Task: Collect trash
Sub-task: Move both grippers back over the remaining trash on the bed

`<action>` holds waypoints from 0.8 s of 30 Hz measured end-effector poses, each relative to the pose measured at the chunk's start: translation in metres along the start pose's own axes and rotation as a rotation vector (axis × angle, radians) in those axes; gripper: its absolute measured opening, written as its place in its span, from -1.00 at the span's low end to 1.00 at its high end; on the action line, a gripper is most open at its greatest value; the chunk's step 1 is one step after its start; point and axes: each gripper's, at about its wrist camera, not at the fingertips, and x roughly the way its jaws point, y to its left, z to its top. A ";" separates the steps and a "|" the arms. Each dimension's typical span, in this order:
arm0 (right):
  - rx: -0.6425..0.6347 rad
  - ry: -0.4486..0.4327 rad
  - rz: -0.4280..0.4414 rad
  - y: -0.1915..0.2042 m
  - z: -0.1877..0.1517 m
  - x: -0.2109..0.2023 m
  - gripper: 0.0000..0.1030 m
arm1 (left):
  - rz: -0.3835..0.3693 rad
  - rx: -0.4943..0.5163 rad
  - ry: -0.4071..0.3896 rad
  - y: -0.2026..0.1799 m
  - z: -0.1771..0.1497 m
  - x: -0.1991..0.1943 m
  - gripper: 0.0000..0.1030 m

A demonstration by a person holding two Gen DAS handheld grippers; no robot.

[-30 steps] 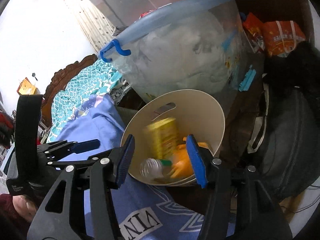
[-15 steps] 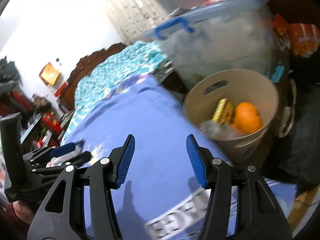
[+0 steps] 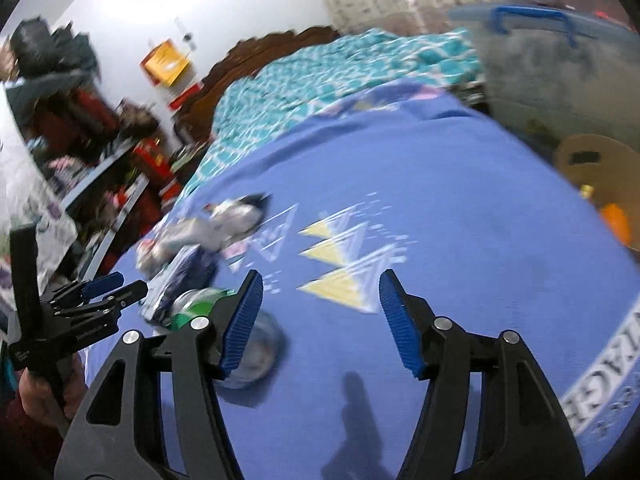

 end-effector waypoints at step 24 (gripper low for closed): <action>-0.314 0.349 0.032 0.217 0.127 0.221 0.67 | 0.199 -0.353 0.112 0.180 -0.092 0.049 0.51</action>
